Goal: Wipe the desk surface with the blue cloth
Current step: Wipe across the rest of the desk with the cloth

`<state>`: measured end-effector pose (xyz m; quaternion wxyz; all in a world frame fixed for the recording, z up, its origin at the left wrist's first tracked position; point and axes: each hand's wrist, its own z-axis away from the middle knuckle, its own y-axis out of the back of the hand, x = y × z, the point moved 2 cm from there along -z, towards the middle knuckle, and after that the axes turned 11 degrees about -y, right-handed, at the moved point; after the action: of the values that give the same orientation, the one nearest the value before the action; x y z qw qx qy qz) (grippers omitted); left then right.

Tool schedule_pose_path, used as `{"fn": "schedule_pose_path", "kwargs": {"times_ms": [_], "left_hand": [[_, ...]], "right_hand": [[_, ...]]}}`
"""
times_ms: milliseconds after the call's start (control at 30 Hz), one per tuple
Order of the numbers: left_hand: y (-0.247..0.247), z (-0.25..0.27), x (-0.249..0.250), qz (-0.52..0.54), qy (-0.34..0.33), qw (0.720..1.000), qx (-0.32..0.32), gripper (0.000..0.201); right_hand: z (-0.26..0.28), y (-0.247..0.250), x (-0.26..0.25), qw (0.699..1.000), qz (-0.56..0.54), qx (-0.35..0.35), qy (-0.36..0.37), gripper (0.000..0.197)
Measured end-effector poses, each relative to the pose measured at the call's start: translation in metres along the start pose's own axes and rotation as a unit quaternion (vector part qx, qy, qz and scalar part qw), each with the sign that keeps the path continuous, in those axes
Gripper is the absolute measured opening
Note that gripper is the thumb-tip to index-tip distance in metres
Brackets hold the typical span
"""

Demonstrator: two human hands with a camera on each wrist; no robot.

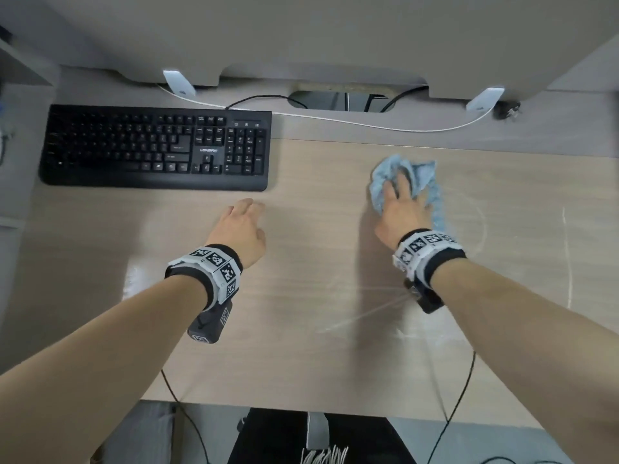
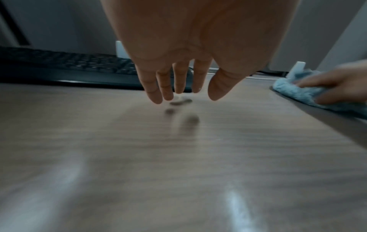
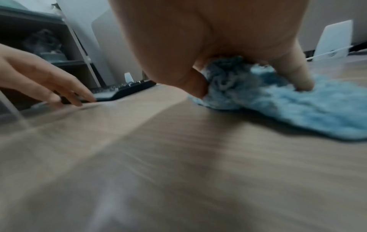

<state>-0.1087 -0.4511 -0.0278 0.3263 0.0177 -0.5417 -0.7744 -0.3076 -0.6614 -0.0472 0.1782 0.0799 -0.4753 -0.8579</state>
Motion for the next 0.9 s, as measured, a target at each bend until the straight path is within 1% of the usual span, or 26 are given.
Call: {"fn": "schedule_pose_path", "kwargs": {"times_ms": [67,133,200,267,333,467,533,600,700,767,833,900], "left_hand": [[-0.002,-0.01,0.016,-0.005,-0.019,1.0,0.002,0.056],[-0.004,-0.024,0.034,-0.019,-0.038,0.999,-0.001,0.056],[-0.004,-0.035,0.049,-0.036,-0.054,0.998,-0.012,0.057],[-0.005,-0.047,0.064,-0.052,-0.063,0.996,-0.03,0.058],[-0.004,-0.057,0.076,-0.067,-0.066,0.995,-0.044,0.058],[-0.007,-0.067,0.092,-0.097,-0.042,0.993,-0.058,0.061],[-0.01,-0.067,0.096,-0.094,-0.03,0.993,-0.064,0.063],[-0.011,-0.066,0.098,-0.095,-0.03,0.993,-0.068,0.065],[-0.011,-0.066,0.098,-0.096,-0.032,0.992,-0.07,0.069],[-0.009,-0.065,0.099,-0.097,-0.027,0.992,-0.076,0.071],[-0.007,-0.064,0.098,-0.101,-0.023,0.991,-0.084,0.074],[-0.006,-0.064,0.098,-0.105,-0.022,0.99,-0.091,0.075]], "right_hand": [[0.007,-0.004,-0.022,1.0,0.007,-0.007,0.026,0.084],[0.017,-0.015,-0.038,0.996,0.014,0.001,0.091,0.084],[0.023,-0.023,-0.034,0.991,0.027,0.009,0.133,0.085],[0.016,-0.022,-0.009,0.989,0.039,0.024,0.14,0.085],[0.003,-0.017,0.027,0.994,0.024,0.035,0.104,0.083],[-0.022,-0.002,0.108,0.999,-0.033,0.025,-0.026,0.082],[-0.03,0.003,0.132,0.996,-0.046,0.01,-0.076,0.084],[-0.034,0.004,0.136,0.993,-0.058,-0.001,-0.106,0.085],[-0.035,0.006,0.119,0.989,-0.079,-0.015,-0.126,0.087],[-0.027,0.005,0.098,0.993,-0.068,-0.021,-0.089,0.089],[-0.009,-0.004,0.076,0.998,-0.053,-0.026,-0.025,0.093],[0.009,-0.017,0.064,0.998,-0.046,-0.036,0.028,0.095]]}}
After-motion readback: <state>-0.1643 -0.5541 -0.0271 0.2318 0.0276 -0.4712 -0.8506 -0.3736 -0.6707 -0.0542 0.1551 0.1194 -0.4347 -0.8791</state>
